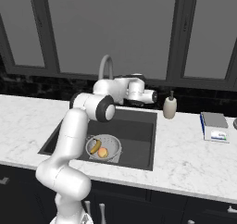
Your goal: Put the colander in the sink, put the banana, peach in the colander, and turn on the sink faucet and pour water over the colander.
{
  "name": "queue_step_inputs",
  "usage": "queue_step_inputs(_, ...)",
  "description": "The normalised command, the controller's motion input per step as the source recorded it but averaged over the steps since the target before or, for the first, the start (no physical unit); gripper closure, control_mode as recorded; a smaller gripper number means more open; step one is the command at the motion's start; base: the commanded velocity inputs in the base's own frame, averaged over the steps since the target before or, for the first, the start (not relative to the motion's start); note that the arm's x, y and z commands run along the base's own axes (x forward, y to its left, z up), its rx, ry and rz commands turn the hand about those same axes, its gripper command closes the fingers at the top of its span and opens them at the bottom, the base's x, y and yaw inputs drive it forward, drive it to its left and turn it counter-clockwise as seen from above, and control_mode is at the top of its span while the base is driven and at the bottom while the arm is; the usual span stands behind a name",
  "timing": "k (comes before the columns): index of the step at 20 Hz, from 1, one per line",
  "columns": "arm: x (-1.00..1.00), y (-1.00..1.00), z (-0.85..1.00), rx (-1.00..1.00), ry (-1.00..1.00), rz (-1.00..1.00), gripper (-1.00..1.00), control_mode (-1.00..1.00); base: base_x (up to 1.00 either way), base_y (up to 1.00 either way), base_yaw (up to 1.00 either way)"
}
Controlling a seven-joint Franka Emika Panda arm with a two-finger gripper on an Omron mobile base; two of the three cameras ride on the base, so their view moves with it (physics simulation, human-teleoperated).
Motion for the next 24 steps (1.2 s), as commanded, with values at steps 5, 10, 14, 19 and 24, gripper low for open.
queue_step_inputs(5,0.0,-0.16,0.0,-0.05,0.0,-0.06,1.0,-1.0,0.0,0.0,0.0)
queue_step_inputs(10,0.0,-0.45,-0.02,-0.05,0.0,-0.08,1.0,-1.0,0.0,0.0,0.0)
queue_step_inputs(14,0.0,-0.7,-0.06,-0.03,0.0,-0.09,1.0,-1.0,0.0,0.0,0.0)
queue_step_inputs(19,0.0,-0.8,-0.1,-0.02,0.0,-0.1,1.0,-1.0,0.0,0.0,0.0)
queue_step_inputs(24,0.0,-0.83,-0.12,-0.02,0.0,-0.11,1.0,-1.0,0.0,0.0,0.0)
